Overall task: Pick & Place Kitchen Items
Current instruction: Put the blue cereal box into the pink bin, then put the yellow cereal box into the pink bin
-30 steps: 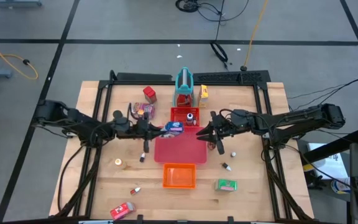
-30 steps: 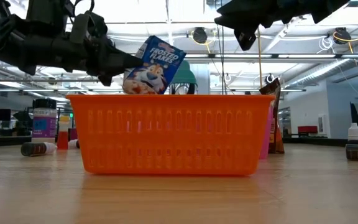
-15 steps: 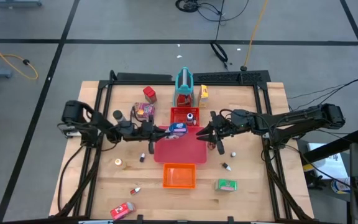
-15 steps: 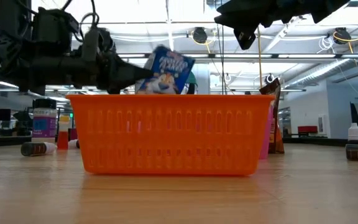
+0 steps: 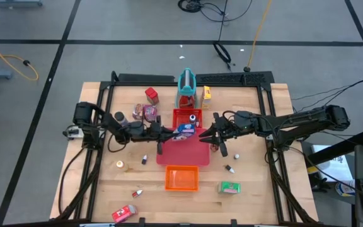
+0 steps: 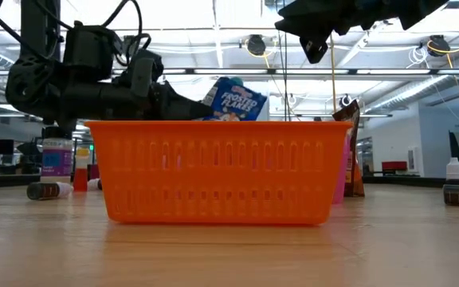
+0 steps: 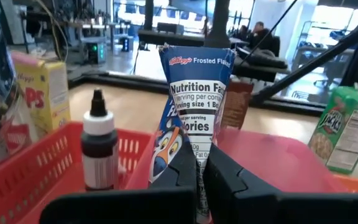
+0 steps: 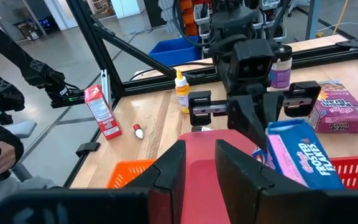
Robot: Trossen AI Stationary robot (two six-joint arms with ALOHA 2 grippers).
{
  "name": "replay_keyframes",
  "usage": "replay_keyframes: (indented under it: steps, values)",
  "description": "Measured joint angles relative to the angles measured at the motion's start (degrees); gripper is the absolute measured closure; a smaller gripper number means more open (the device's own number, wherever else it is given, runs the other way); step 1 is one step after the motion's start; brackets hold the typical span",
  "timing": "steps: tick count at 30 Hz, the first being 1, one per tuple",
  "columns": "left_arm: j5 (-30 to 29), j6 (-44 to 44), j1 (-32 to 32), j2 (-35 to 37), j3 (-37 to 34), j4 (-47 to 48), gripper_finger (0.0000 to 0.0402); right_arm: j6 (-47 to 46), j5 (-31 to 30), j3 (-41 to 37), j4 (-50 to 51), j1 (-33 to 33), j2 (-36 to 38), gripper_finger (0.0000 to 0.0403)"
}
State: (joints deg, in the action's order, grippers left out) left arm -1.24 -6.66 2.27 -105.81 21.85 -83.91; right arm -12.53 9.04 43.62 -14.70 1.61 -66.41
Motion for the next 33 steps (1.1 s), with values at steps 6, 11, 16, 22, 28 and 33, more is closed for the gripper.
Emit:
replay_keyframes:
  steps: [6, 11, 16, 22, 28, 33]
  values:
    - [-0.1, -1.3, 0.1, 0.0, 0.0, 0.7, 0.0376, 0.6, 0.0, 0.0, 0.0, 0.0, 0.0, 0.0325]
    - [-0.1, -1.4, 0.1, 0.0, 0.0, 2.0, 0.0371, 1.3, 0.0, 0.0, 0.0, 0.0, 0.0, 0.0326]
    - [-1.9, -3.6, 0.1, 0.0, 0.4, 3.3, 0.0362, 1.3, 0.0, 0.0, 0.0, 0.0, 0.0, 0.0326]
    - [-1.8, -3.6, 0.1, 0.0, 1.2, 3.6, 0.0314, 1.3, 0.0, 0.0, 0.0, 0.0, 0.0, 0.0326]
    - [-1.8, -2.9, 0.1, 0.1, 1.2, 5.3, 0.0270, 1.2, 0.0, 0.0, 0.0, 0.0, 0.0, 0.0326]
    - [-1.8, -2.8, 0.1, 0.1, 1.2, 6.2, 0.0255, 1.3, 0.0, 0.0, 0.0, 0.0, 0.0, 0.0326]
